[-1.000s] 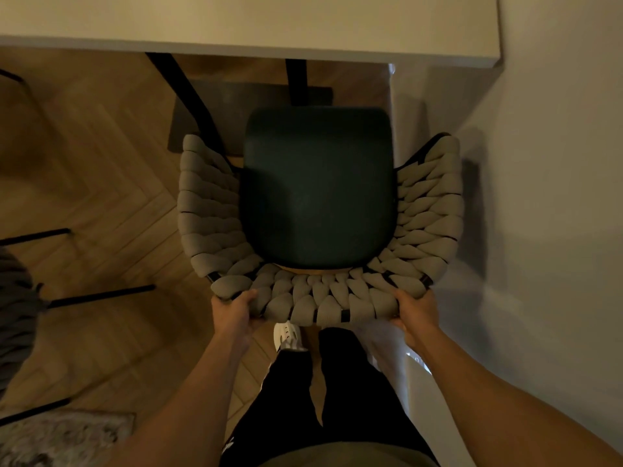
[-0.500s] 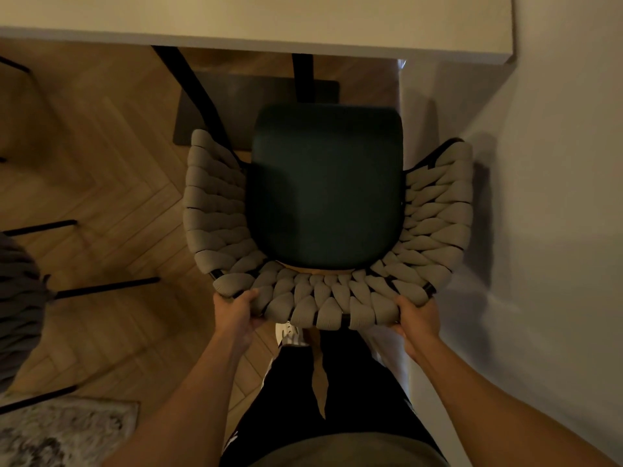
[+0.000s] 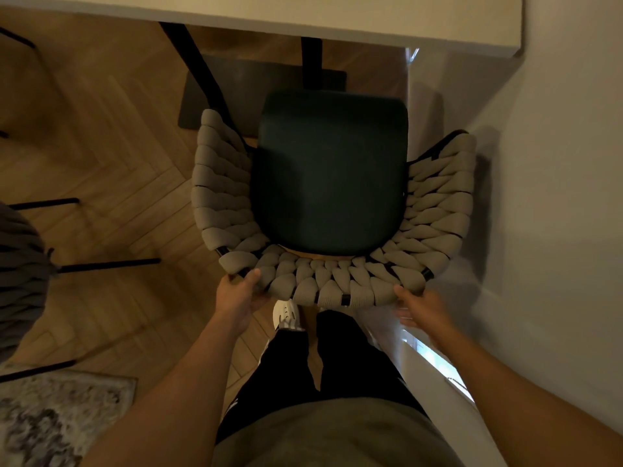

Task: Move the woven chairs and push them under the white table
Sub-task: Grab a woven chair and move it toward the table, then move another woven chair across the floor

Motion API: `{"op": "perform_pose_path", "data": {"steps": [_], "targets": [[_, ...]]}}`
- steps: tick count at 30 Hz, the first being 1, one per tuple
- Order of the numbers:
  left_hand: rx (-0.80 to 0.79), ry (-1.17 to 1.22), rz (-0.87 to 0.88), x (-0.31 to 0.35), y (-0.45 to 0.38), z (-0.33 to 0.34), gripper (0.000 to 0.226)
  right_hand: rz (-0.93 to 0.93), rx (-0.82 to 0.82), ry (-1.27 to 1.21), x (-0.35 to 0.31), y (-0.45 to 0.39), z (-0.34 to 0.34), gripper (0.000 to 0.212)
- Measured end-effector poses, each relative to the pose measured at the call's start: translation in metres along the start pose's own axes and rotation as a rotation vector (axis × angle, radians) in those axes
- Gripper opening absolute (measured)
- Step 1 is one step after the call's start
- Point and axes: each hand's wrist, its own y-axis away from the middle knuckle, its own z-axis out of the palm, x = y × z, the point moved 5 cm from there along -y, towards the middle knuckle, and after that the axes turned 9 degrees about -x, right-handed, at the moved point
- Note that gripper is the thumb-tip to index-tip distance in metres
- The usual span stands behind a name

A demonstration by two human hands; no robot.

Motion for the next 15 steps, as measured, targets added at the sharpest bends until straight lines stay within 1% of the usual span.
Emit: {"op": "perform_pose_path", "data": {"steps": [2,5,7,11,15], "targets": [[-0.011,-0.050,-0.003,-0.003,0.006,-0.003,0.050,0.016,-0.056,0.126,-0.002,0.010,0.007,0.027],[0.023,-0.122,-0.014,-0.007,0.015,-0.014,0.051,-0.014,-0.204,0.372,-0.008,0.026,0.033,0.037],[0.039,-0.218,-0.008,-0.009,0.021,-0.023,0.038,-0.053,-0.293,0.556,-0.014,0.028,0.057,0.043],[0.064,-0.403,0.040,-0.017,0.034,-0.042,0.020,-0.194,-0.426,0.871,-0.043,0.037,0.110,0.030],[0.080,-0.418,0.035,-0.028,0.047,-0.062,0.009,-0.254,-0.500,1.094,-0.068,0.039,0.149,0.039]]}}
